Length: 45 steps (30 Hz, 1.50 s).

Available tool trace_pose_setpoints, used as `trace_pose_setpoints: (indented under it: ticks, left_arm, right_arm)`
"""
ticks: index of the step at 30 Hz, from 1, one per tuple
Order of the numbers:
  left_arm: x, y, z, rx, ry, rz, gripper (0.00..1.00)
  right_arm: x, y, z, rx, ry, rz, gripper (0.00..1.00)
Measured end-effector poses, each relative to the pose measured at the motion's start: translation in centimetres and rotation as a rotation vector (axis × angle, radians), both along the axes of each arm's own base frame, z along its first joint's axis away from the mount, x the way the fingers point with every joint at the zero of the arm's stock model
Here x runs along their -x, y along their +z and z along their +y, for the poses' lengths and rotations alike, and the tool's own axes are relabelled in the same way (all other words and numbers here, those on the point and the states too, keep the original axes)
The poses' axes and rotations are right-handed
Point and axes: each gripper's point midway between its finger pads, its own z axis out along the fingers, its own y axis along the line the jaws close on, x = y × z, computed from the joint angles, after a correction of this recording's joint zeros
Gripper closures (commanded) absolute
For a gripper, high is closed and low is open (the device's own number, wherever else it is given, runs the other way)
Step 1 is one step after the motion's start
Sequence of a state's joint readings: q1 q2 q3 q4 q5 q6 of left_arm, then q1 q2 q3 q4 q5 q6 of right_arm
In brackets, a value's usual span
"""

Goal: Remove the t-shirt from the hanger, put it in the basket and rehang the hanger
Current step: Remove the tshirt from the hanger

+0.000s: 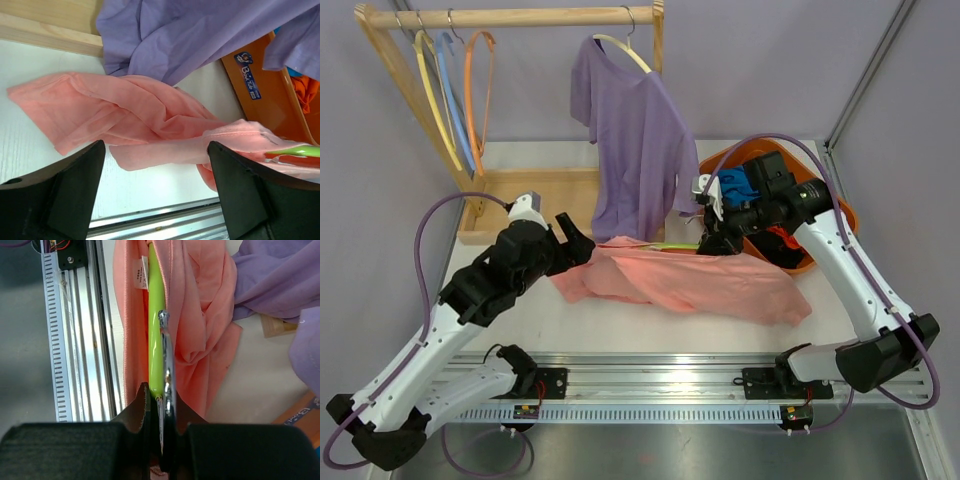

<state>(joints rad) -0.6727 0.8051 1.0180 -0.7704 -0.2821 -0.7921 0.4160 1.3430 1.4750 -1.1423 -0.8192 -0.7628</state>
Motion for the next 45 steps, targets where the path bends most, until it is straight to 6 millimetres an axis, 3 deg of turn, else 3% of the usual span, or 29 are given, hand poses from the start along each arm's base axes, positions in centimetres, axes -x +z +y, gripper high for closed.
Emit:
trace_pose_setpoints:
  ticks: [4,15,23,30,34,37,38,41,42,45]
  left_arm:
    - [0.0,-0.9,0.5,-0.006,0.025,0.038,0.03]
    - [0.8,-1.9,-1.1,0.025,-0.107,-0.004,0.01]
    - [2.5,-6.6,-1.4,-0.079,-0.281,0.008,0.07]
    - [2.6,-6.8,-2.0,-0.172,-0.418,-0.048,0.09]
    - [1.6,-7.5,-2.9,-0.221,-0.475,-0.042,0.16]
    - [0.4,-8.7,-3.5,-0.268,-0.486,-0.005,0.41]
    - [0.1,-9.1,-3.5,-0.283,-0.483,0.007,0.54]
    - [-1.2,-9.3,-3.6,-0.323,-0.461,0.026,0.81]
    - [-1.6,-9.2,-3.6,-0.333,-0.452,0.024,0.98]
    - [-2.1,-8.9,-3.1,-0.368,-0.435,0.009,1.00]
  right_arm:
    - [-0.5,0.6,-0.3,0.005,-0.019,-0.001,1.00]
    - [-0.4,0.9,-0.7,0.019,-0.039,0.048,1.00]
    - [-1.0,1.9,-0.3,0.026,-0.034,0.104,1.00]
    - [-2.3,1.9,0.3,0.027,-0.030,0.122,1.00]
    - [-2.7,2.0,0.7,0.016,-0.022,0.131,1.00]
    - [-2.9,2.3,0.9,0.009,-0.019,0.126,1.00]
    - [-2.9,2.4,0.9,0.006,-0.018,0.124,1.00]
    - [-2.8,2.7,1.0,-0.005,-0.012,0.127,1.00]
    - [-2.8,2.7,1.1,-0.007,-0.011,0.127,1.00]
    - [-3.3,2.9,1.0,-0.012,-0.022,0.112,1.00]
